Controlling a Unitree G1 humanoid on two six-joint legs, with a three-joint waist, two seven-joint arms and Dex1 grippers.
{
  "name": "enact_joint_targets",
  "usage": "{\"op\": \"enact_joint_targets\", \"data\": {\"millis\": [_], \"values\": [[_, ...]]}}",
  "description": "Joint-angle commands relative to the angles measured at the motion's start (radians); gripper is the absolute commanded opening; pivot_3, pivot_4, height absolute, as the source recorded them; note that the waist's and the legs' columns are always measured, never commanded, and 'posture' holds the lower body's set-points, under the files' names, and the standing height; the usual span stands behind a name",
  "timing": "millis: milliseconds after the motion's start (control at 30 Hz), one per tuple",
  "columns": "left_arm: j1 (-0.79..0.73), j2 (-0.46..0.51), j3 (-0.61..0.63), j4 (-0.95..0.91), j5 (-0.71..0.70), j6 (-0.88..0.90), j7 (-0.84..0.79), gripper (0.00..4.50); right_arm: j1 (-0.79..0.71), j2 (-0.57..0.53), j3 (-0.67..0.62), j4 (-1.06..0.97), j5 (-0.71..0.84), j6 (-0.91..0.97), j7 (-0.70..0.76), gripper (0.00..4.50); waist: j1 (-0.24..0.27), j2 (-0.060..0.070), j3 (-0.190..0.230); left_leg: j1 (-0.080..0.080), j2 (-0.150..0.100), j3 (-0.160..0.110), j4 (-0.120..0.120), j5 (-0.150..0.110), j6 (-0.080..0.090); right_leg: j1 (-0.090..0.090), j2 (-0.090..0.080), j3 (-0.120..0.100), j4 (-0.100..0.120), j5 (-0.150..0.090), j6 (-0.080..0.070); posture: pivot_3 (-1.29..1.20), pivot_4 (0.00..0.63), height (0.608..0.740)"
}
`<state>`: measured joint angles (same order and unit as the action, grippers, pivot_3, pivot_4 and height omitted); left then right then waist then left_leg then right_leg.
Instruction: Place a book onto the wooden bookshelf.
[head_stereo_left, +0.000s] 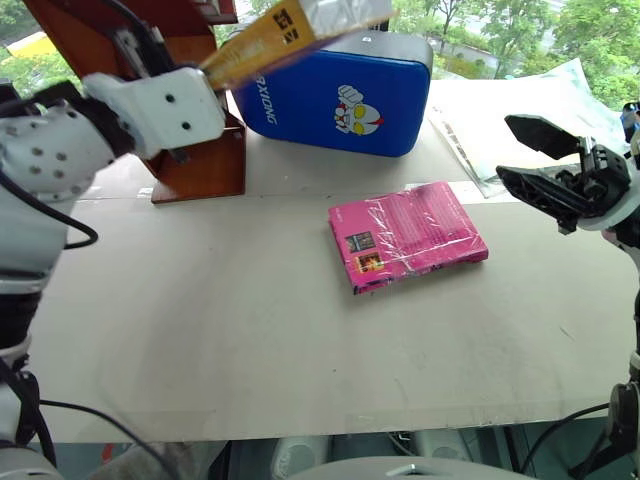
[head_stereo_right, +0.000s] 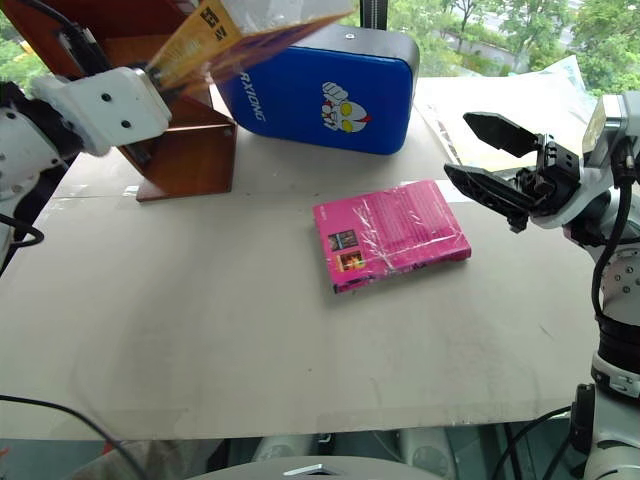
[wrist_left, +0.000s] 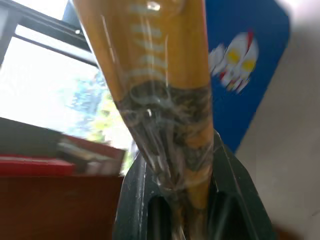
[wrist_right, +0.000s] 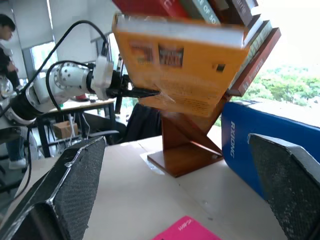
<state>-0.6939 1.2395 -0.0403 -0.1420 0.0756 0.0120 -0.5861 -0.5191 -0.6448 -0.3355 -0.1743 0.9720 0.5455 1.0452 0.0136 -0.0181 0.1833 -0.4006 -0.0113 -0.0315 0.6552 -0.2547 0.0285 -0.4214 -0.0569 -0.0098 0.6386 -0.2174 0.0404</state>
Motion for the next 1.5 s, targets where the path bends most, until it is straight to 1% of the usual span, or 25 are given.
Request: {"op": "enact_joint_targets", "data": {"millis": [33,67,133,200,333,433,667,933,1000,1033,1067,1133,1167,1233,1267,1400,1500], "values": [[-0.045,0.069,0.008,0.050,0.136,-0.060,-0.043,0.07,-0.039,0.021,-0.006,-0.011,0.034,0.004,-0.025,4.50,0.000,0.000,0.000,0.000,0.000,0.000,0.000,0.000,0.000,0.000,0.000,0.000,0.000,0.000,0.000,0.00,0.150,0.740],[-0.057,0.079,0.005,0.064,0.168,-0.061,-0.049,0.07,-0.046,0.029,-0.004,-0.012,0.038,0.006,-0.032,4.50,-0.001,0.000,0.000,0.000,0.000,0.000,-0.001,0.000,0.000,0.000,0.000,0.000,0.000,0.000,0.001,0.00,0.150,0.740],[-0.088,0.071,0.014,0.086,0.196,-0.018,-0.057,0.07,-0.055,0.041,0.004,-0.015,0.040,0.009,-0.041,4.50,-0.002,0.000,0.000,0.000,-0.001,0.001,-0.001,0.000,0.000,0.000,-0.001,0.000,0.001,-0.001,0.001,0.00,0.150,0.740],[-0.058,0.095,0.021,0.132,0.232,0.025,-0.090,0.07,-0.072,0.059,0.009,-0.006,0.034,-0.002,-0.051,4.50,-0.003,0.000,0.000,0.000,-0.001,0.001,-0.001,0.000,0.000,-0.001,-0.001,0.000,0.002,-0.001,0.002,0.00,0.150,0.740],[-0.029,0.121,0.026,0.192,0.266,0.036,-0.133,0.07,-0.089,0.088,0.012,0.006,0.010,-0.017,-0.092,4.50,-0.015,0.000,0.001,0.002,-0.001,0.001,0.000,0.000,0.000,-0.001,0.000,0.000,0.005,-0.001,0.002,0.00,0.150,0.740],[-0.082,0.134,-0.008,0.272,0.322,0.045,-0.173,0.07,-0.094,0.097,0.037,0.017,-0.027,-0.011,-0.132,4.50,-0.023,0.000,0.001,0.002,0.000,0.001,0.000,0.000,0.000,-0.001,0.001,-0.001,0.007,-0.001,0.002,0.00,0.150,0.740],[-0.159,0.102,-0.069,0.380,0.421,0.040,-0.208,0.07,-0.105,0.101,0.066,0.002,-0.044,-0.003,-0.155,4.50,-0.026,0.000,0.001,0.002,-0.001,0.001,0.000,0.000,0.000,-0.002,0.001,0.000,0.008,-0.001,0.002,0.00,0.150,0.740],[-0.221,0.057,-0.113,0.447,0.465,0.029,-0.266,0.07,-0.101,0.102,0.077,-0.016,-0.046,0.000,-0.171,4.50,-0.028,-0.001,0.001,0.002,-0.001,0.001,0.001,0.000,0.000,-0.002,0.001,0.001,0.008,-0.001,0.002,0.00,0.150,0.740],[-0.230,0.049,-0.109,0.454,0.463,0.051,-0.286,1.10,-0.100,0.102,0.078,-0.019,-0.047,0.000,-0.173,4.50,-0.029,-0.001,0.001,0.002,-0.001,0.001,0.001,0.000,0.000,-0.002,0.001,0.001,0.009,-0.001,0.002,0.00,0.150,0.740],[-0.235,0.048,-0.108,0.460,0.466,0.055,-0.288,1.36,-0.098,0.102,0.078,-0.021,-0.048,0.000,-0.175,4.50,-0.029,-0.001,0.001,0.002,-0.001,0.001,0.001,0.000,0.000,-0.002,0.001,0.001,0.009,-0.001,0.002,0.00,0.150,0.740],[-0.238,0.049,-0.107,0.466,0.472,0.056,-0.284,1.83,-0.097,0.102,0.078,-0.021,-0.048,-0.001,-0.176,4.50,-0.029,-0.001,0.001,0.002,-0.001,0.001,0.001,0.000,0.000,-0.002,0.001,0.001,0.010,-0.001,0.002,0.00,0.150,0.740],[-0.240,0.056,-0.101,0.479,0.482,0.053,-0.273,2.87,-0.092,0.102,0.076,-0.021,-0.050,0.000,-0.179,4.50,-0.029,-0.001,0.001,0.002,-0.001,0.001,0.002,0.000,0.000,-0.002,0.001,0.001,0.011,-0.001,0.002,0.00,0.150,0.740],[-0.235,0.062,-0.095,0.478,0.480,0.057,-0.279,3.31,-0.087,0.102,0.075,-0.022,-0.049,0.002,-0.182,4.50,-0.029,-0.001,0.001,0.002,-0.001,0.001,0.002,0.000,0.000,-0.002,0.001,0.001,0.011,-0.001,0.002,0.00,0.150,0.740],[-0.230,0.077,-0.082,0.476,0.479,0.062,-0.290,4.38,-0.074,0.100,0.074,-0.026,-0.048,0.005,-0.183,4.50,-0.028,-0.001,0.001,0.002,0.000,0.001,0.004,0.000,0.000,-0.002,0.001,0.001,0.012,-0.001,0.002,0.00,0.150,0.740],[-0.229,0.088,-0.075,0.475,0.480,0.068,-0.294,4.46,-0.067,0.100,0.074,-0.028,-0.048,0.006,-0.181,4.50,-0.028,-0.001,0.001,0.002,0.000,0.001,0.005,0.000,0.000,-0.002,0.001,0.001,0.013,-0.001,0.002,0.00,0.150,0.740],[-0.219,0.127,-0.055,0.470,0.475,0.075,-0.299,4.46,-0.059,0.102,0.077,-0.020,-0.053,0.005,-0.176,4.50,-0.030,-0.001,0.001,0.001,0.000,0.001,0.009,0.000,0.000,-0.002,0.001,0.002,0.016,-0.001,0.002,0.00,0.150,0.740],[-0.180,0.153,-0.019,0.433,0.449,0.106,-0.320,4.46,-0.061,0.105,0.080,-0.010,-0.060,0.002,-0.173,4.50,-0.030,-0.001,0.001,0.001,0.000,0.001,0.012,0.000,0.000,-0.002,0.001,0.002,0.020,-0.001,0.002,0.00,0.150,0.740]]}}
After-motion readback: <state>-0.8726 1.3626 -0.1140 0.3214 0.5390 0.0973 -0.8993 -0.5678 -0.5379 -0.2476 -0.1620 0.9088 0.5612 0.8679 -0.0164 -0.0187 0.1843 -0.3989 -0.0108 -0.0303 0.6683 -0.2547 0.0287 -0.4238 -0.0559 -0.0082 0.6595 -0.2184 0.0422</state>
